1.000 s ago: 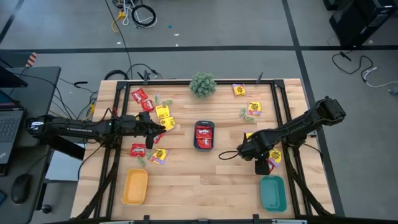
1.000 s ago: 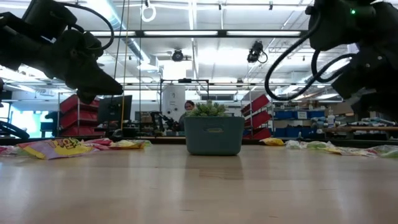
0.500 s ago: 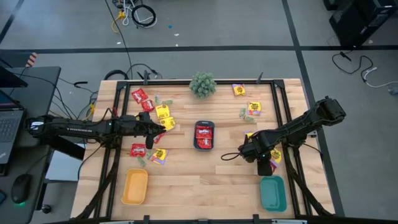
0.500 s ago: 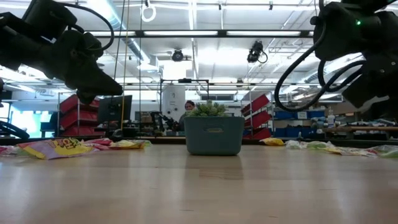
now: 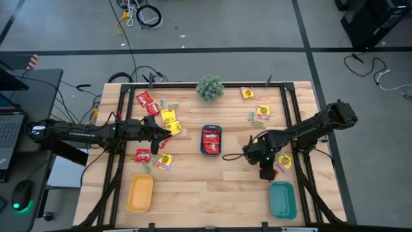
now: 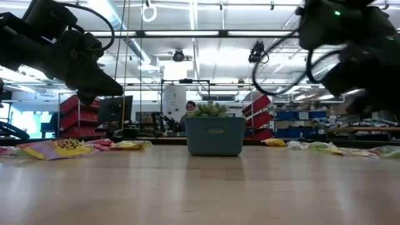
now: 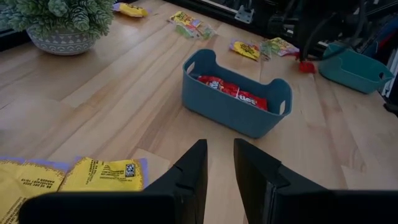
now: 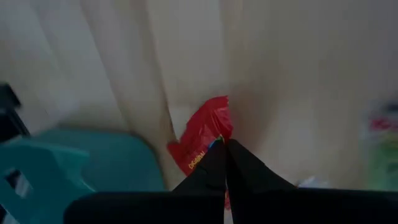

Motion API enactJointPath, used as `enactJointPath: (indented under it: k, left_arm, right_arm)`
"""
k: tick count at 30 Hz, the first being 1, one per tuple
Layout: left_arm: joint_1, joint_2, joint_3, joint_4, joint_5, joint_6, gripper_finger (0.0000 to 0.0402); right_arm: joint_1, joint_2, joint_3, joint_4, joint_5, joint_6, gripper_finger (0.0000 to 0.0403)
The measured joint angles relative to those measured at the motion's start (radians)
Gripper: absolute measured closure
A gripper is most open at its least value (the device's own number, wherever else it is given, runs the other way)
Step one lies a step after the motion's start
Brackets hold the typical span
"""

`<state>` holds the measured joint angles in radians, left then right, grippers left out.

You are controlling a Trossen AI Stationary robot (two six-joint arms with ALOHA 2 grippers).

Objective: Sort candy
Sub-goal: Put the red candy pack into the blue bin

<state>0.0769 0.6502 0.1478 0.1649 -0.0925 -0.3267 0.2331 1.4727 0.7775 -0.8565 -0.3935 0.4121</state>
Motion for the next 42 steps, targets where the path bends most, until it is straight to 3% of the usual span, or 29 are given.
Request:
enactJointPath:
  k: [7, 15, 19, 31, 42]
  left_arm:
    - [0.000, 0.000, 0.000, 0.000, 0.000, 0.000, 0.0321]
    - [0.000, 0.000, 0.000, -0.001, 0.000, 0.004, 0.0321]
    - [0.000, 0.000, 0.000, -0.001, 0.000, 0.008, 0.0321]
    - [0.000, 0.000, 0.000, -0.017, -0.001, 0.027, 0.0321]
    - [0.000, 0.000, 0.000, -0.029, -0.001, 0.040, 0.0321]
  right_arm:
    - [-0.100, 0.000, 0.125, 0.035, 0.015, 0.008, 0.0403]
    - [-0.222, 0.000, 0.272, 0.244, 0.005, 0.064, 0.0403]
    - [-0.271, 0.016, 0.366, 0.299, 0.065, 0.083, 0.0403]
    - [-0.417, 0.300, 0.583, 0.252, 0.056, 0.062, 0.0403]
    - [-0.442, 0.447, 0.612, 0.255, 0.034, 0.103, 0.0403]
